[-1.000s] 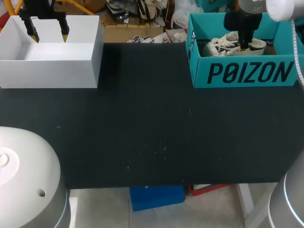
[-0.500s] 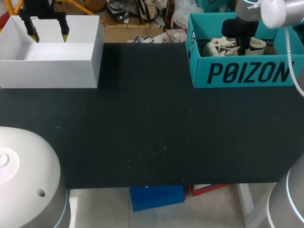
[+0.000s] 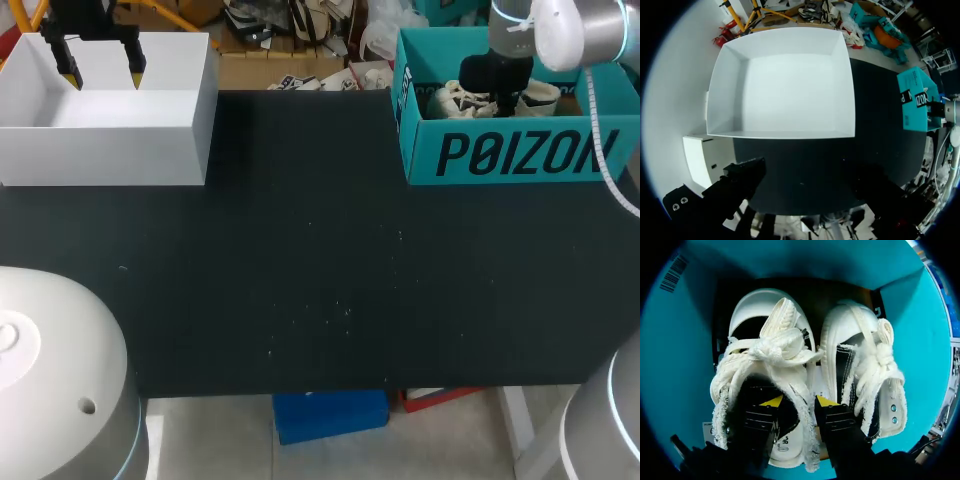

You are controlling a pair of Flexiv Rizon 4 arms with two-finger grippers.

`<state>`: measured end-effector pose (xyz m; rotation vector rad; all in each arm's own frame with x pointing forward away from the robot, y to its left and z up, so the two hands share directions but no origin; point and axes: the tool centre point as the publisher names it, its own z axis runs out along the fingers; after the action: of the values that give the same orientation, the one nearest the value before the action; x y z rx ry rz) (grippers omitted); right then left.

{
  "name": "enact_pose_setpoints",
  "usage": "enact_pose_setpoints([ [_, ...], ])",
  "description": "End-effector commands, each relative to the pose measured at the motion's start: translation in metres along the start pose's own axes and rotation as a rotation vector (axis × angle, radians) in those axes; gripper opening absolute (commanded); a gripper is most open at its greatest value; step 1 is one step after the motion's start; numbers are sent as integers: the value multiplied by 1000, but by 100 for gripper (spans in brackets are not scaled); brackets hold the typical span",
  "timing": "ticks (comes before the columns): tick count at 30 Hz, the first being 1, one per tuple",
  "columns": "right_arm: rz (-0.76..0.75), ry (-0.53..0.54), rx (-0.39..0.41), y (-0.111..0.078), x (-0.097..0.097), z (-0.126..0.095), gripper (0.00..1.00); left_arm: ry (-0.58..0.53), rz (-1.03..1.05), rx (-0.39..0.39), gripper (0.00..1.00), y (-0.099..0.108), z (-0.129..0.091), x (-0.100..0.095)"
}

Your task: Take the shoe out of the shoebox, open the shoe tongue, remove and reinsert the insole, then place the shoe into the shoebox

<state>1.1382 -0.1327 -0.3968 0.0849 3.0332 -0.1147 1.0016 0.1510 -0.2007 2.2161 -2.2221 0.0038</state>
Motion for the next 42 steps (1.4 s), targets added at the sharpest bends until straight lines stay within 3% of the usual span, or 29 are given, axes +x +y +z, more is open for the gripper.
enact_pose_setpoints([
  [1,2,13,7,2,-6,11,5,-2,-2,-1,100,1,-1,1],
  [2,4,14,9,2,-6,11,0,-2,-2,-1,100,1,-1,1],
  [8,9,21,5,-1,-2,0,0,-2,-2,-1,100,1,-1,1],
  [13,-3,34,-10,-4,1,-28,0,-2,-2,-1,100,1,-1,1],
  [19,-29,50,-49,-8,0,-76,0,-2,-2,-1,100,1,-1,1],
  [27,-89,-4,10,-29,-13,-144,0,-2,-2,-1,100,1,-1,1],
  [34,-129,-62,66,-38,-11,-198,0,-2,-2,-1,100,1,-1,1],
  [38,-126,-94,102,-30,2,-227,0,-2,-2,-1,100,1,-1,1],
  [42,-107,-117,125,-9,24,-252,0,-2,-2,-1,100,1,-1,1],
])
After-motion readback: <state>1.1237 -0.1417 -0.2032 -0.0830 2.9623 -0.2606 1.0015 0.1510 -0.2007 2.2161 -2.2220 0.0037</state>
